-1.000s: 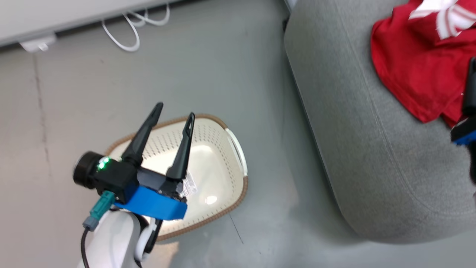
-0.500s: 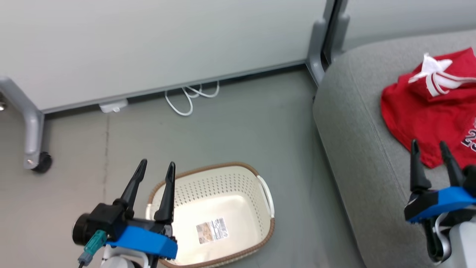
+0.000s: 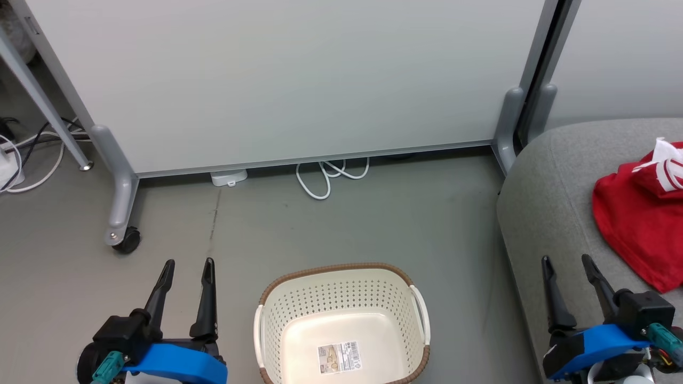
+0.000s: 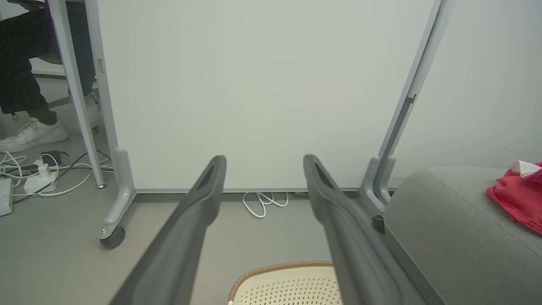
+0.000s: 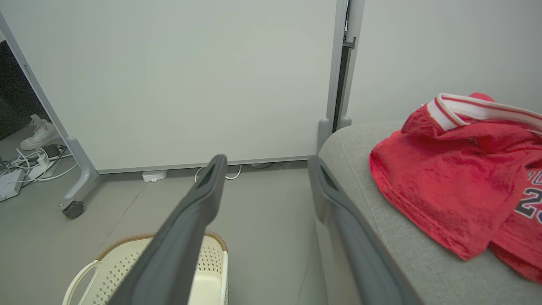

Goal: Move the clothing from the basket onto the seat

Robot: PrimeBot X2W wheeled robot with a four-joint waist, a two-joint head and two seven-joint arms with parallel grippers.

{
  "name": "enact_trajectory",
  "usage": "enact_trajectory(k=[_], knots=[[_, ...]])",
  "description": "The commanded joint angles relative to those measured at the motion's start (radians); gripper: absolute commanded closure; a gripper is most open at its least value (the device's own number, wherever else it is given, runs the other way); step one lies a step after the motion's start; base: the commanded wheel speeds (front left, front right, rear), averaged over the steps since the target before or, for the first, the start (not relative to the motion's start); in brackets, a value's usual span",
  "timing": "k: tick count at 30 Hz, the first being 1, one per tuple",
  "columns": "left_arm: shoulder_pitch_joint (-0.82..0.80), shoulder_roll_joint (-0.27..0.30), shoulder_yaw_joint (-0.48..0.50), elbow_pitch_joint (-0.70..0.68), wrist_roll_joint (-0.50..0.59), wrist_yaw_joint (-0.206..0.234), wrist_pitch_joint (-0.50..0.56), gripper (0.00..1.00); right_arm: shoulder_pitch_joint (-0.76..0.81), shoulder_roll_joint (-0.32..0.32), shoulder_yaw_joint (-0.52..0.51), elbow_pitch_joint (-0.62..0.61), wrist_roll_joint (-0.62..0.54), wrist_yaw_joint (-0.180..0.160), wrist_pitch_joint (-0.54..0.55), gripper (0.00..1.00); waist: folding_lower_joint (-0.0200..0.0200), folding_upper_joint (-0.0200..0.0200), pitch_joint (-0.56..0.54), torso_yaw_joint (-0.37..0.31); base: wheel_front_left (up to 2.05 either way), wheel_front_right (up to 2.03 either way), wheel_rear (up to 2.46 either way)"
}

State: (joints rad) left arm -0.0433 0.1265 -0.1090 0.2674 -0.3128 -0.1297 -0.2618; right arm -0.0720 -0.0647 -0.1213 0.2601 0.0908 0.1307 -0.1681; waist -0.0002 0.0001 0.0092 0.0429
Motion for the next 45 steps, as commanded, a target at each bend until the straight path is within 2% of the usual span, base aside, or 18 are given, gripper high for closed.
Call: enact_trajectory(k=[1, 14, 34, 35, 45], knots=[[0.005, 0.004, 0.003, 0.004, -0.003, -0.002, -0.005, 0.0, 0.016, 0.003, 0.003, -0.008, -0.005, 0.0, 0.003, 0.0, 0.0002, -0.0001, -0.01, 0.013, 0.0, 0.0, 0.0], [0.004, 0.023, 0.012, 0.104, -0.036, -0.002, -0.005, 0.0, 0.048, 0.015, 0.038, -0.042, 0.001, 0.0, 0.015, 0.0, 0.0002, -0.0001, -0.021, 0.046, 0.0, 0.0, 0.0], [-0.006, 0.028, -0.017, 0.127, -0.054, -0.002, -0.005, 0.0, 0.049, 0.015, 0.038, -0.035, 0.029, 0.0, 0.013, 0.0, 0.0002, -0.0001, -0.012, 0.035, 0.0, 0.0, 0.0], [0.0, 0.025, -0.016, 0.126, -0.051, 0.0, 0.0, 1.0, 0.037, 0.013, 0.038, -0.036, 0.025, 0.0, 0.017, 1.0, 0.0002, -0.0001, -0.012, 0.035, 0.0, 0.0, 0.0], [0.064, -0.008, -0.031, 0.208, -0.053, 0.0, 0.006, 1.0, 0.064, 0.019, 0.038, 0.06, 0.027, 0.0, 0.019, 1.0, 0.0002, -0.0001, -0.012, 0.034, 0.0, 0.0, 0.0]])
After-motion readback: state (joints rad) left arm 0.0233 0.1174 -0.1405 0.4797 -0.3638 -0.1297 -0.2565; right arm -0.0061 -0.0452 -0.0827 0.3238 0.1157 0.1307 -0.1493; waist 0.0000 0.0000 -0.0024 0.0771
